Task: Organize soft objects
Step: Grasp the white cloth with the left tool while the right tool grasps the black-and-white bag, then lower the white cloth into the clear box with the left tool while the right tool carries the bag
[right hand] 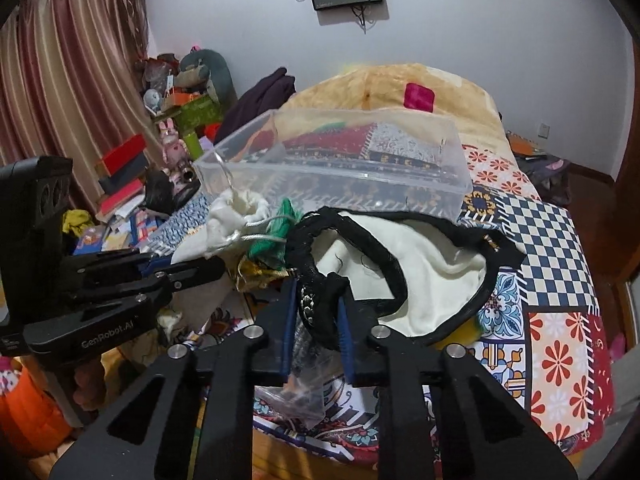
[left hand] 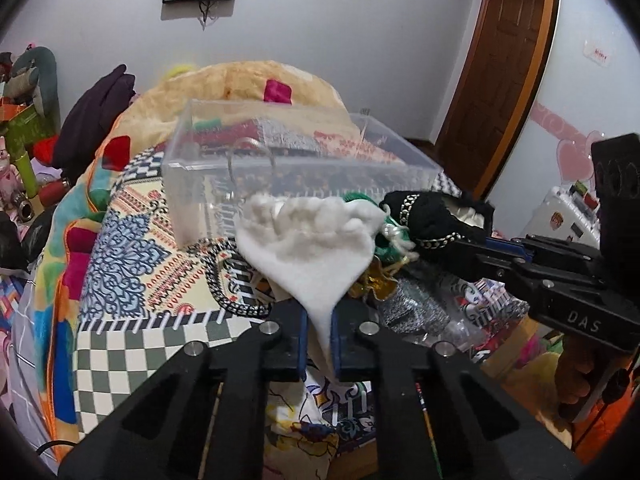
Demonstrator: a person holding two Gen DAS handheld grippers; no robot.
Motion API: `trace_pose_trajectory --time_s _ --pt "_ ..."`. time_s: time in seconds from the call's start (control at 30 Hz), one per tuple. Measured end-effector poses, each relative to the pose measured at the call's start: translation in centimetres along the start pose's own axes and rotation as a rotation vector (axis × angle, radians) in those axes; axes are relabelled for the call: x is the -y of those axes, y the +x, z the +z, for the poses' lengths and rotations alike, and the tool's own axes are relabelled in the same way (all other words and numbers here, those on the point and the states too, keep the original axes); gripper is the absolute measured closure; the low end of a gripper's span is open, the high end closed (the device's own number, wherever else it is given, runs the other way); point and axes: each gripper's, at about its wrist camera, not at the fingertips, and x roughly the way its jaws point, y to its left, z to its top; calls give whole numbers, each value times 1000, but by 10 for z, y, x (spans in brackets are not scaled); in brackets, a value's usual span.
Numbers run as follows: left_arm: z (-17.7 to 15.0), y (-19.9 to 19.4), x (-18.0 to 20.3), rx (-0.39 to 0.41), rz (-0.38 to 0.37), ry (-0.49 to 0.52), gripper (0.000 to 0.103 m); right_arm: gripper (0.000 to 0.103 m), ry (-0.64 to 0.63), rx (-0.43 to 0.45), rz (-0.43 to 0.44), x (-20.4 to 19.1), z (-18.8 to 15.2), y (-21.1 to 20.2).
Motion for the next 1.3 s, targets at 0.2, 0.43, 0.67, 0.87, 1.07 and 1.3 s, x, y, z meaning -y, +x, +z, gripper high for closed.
trace_pose_trajectory --time_s 0.2,0.43,0.67,0.87,1.07,1.3 --pt "15 -25 -6 76 16 -14 98 90 18 83 -7 -2 13 -19" --pt "36 -50 -14 173 48 -2 98 90 9 172 -29 -5 33 -39" --pt "67 -66 -19 257 55 -6 98 90 -25 289 -63 -7 66 -55" --pt "95 -56 -27 271 74 -5 98 90 -46 344 -87 -7 92 -51" --pt "117 -24 -36 222 89 -12 98 90 -68 330 -111 -9 106 -27" --pt "126 24 -48 106 79 -42 98 90 -83 234 -121 -5 106 16"
